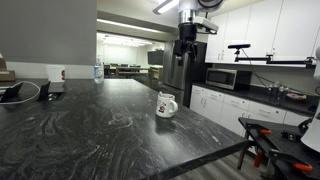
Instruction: Move the mug to the right.
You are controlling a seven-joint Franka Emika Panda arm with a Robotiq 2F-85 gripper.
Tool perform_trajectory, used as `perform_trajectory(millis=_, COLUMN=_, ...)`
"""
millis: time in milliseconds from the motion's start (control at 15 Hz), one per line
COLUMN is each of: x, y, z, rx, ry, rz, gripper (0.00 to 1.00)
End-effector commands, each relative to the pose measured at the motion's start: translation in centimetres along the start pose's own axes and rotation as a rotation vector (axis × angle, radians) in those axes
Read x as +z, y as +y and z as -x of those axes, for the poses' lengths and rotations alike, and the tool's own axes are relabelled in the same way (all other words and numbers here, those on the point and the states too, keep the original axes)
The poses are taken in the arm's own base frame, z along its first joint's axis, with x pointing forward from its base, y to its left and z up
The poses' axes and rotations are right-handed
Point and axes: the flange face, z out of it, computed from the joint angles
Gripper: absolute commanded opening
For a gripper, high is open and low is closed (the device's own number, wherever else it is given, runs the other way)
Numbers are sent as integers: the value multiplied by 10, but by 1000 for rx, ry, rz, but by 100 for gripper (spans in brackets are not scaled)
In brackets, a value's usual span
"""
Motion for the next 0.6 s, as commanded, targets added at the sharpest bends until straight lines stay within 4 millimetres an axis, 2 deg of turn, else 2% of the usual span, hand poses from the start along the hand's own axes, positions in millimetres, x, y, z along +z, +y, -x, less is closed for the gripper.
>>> perform_trajectory(millis=0, x=-26, y=-15, z=26, rx=-38, ry=33, rz=55, gripper=100)
perform_trajectory(millis=267, x=-46, y=-30, z=37, rx=-114, ry=121, rz=31, gripper=100)
perform_trajectory(millis=533, x=-41, y=-33, z=36, rx=-114, ry=115, rz=32, gripper=100)
